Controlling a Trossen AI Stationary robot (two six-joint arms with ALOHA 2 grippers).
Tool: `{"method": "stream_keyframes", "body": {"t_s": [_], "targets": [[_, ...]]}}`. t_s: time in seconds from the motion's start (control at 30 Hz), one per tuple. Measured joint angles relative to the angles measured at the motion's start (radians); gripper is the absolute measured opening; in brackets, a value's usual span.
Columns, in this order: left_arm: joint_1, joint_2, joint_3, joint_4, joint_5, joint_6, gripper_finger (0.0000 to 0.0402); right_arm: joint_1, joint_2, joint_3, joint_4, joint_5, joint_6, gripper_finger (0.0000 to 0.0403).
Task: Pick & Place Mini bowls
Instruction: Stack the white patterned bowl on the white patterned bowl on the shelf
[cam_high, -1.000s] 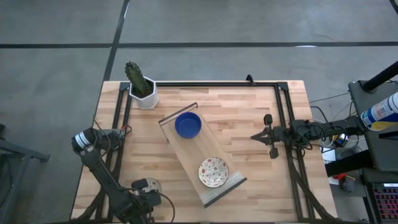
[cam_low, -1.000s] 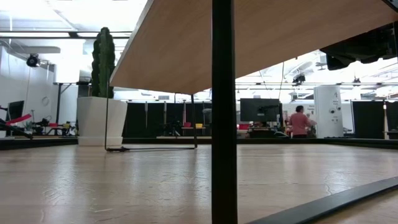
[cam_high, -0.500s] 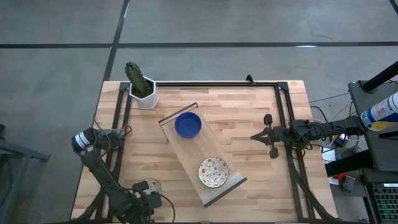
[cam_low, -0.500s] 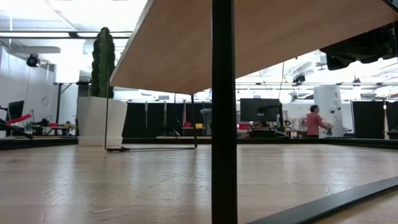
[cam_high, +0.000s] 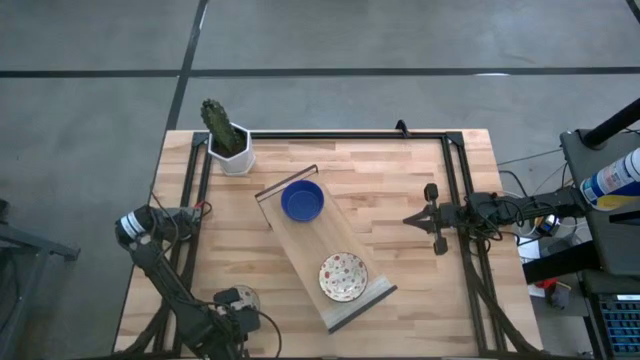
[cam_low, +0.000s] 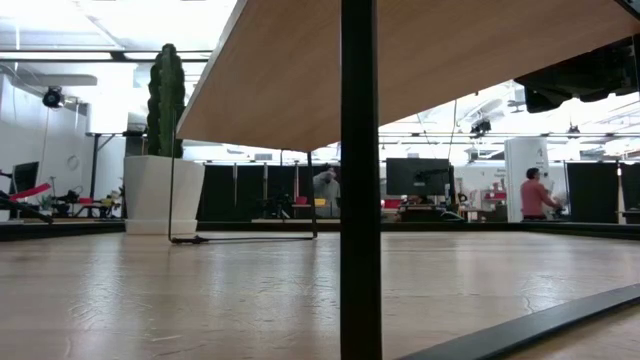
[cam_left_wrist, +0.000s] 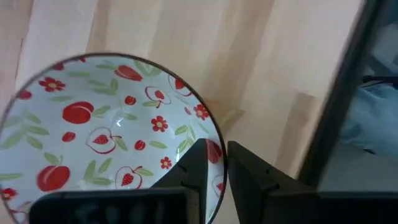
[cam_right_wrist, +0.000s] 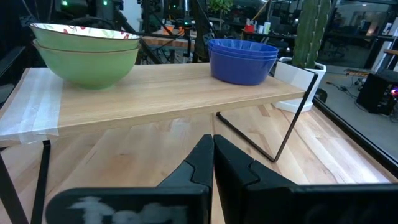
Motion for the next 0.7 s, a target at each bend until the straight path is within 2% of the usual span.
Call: {"method": "stream_keyframes", "body": {"t_s": [0.2, 0.7], "targets": [[0.003, 0.001, -0.065, -0.004, 0.044, -0.031, 0.0053, 0.0, 0.0, 0.0, 0.0, 0.0, 0.0, 0.0008], [0.003, 0.001, -0.066, -0.003, 0.048, -0.01, 0.0053, 0.0, 0.0, 0.0, 0.0, 0.0, 0.0, 0.0008]]}}
